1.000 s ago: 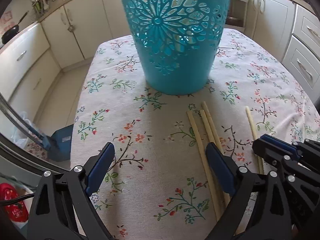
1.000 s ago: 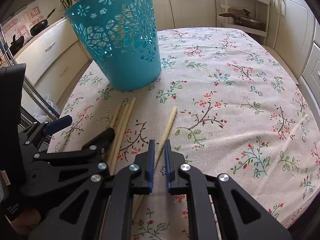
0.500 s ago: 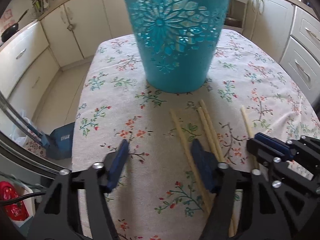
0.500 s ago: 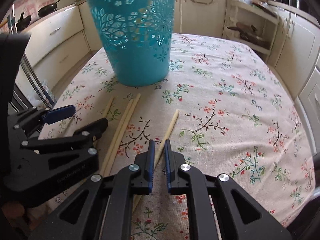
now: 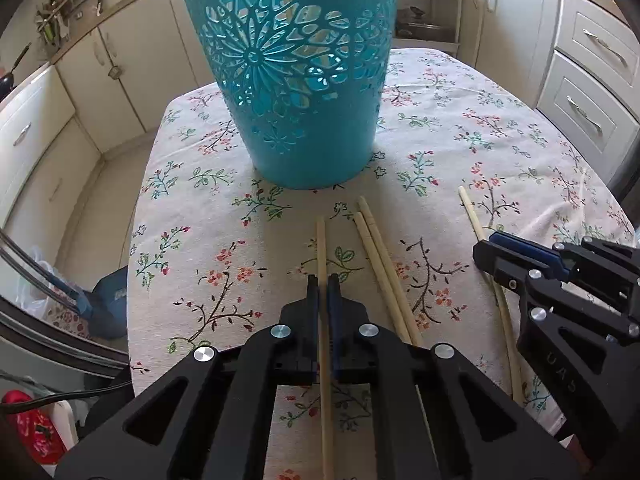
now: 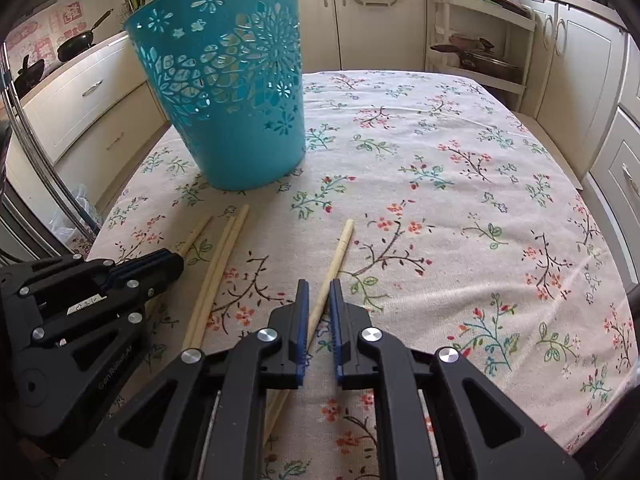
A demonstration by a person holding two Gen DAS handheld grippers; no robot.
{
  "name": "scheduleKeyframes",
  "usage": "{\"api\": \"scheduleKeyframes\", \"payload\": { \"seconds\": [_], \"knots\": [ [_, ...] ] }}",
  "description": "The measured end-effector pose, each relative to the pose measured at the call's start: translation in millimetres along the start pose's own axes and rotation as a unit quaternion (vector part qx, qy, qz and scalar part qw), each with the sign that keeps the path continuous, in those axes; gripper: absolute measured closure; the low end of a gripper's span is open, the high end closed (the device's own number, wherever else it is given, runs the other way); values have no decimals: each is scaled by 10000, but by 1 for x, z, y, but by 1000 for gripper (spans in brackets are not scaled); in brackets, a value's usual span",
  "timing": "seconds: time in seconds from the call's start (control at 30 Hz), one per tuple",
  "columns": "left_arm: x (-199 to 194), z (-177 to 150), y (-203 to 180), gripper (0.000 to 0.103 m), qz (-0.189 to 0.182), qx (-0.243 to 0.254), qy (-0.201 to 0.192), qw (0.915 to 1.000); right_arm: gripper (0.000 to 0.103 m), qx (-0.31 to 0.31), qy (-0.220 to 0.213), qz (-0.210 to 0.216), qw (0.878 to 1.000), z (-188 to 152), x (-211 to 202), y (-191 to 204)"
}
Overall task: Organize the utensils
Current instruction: 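Lift the chopstick over the teal basket and open the left gripper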
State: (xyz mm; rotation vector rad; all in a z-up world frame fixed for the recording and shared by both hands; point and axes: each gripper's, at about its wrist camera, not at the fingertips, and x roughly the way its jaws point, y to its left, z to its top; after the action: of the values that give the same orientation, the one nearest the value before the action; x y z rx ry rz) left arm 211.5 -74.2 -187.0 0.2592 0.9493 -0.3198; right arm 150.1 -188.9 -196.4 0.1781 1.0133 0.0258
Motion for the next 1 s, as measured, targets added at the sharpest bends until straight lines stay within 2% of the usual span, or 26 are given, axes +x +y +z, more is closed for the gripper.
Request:
{"api": "scheduleKeyframes", "payload": {
  "seconds": [0.23, 0.53, 0.77, 1.0],
  "knots": [
    [5, 5, -1, 96, 95, 59, -101, 9999, 91, 36, -34, 60, 10000, 0, 2, 1],
    [5, 5, -1, 98, -5, 60, -144, 9999, 77, -173, -103, 29, 9998, -1, 3, 11],
    [-6, 3, 5, 99, -317, -86, -45, 9994, 73, -239, -102, 35, 9997, -1, 3, 12],
    [-53, 17, 31, 99, -798, -497, -401, 9948, 68, -268, -75, 44, 9996, -1, 3, 13]
  ]
}}
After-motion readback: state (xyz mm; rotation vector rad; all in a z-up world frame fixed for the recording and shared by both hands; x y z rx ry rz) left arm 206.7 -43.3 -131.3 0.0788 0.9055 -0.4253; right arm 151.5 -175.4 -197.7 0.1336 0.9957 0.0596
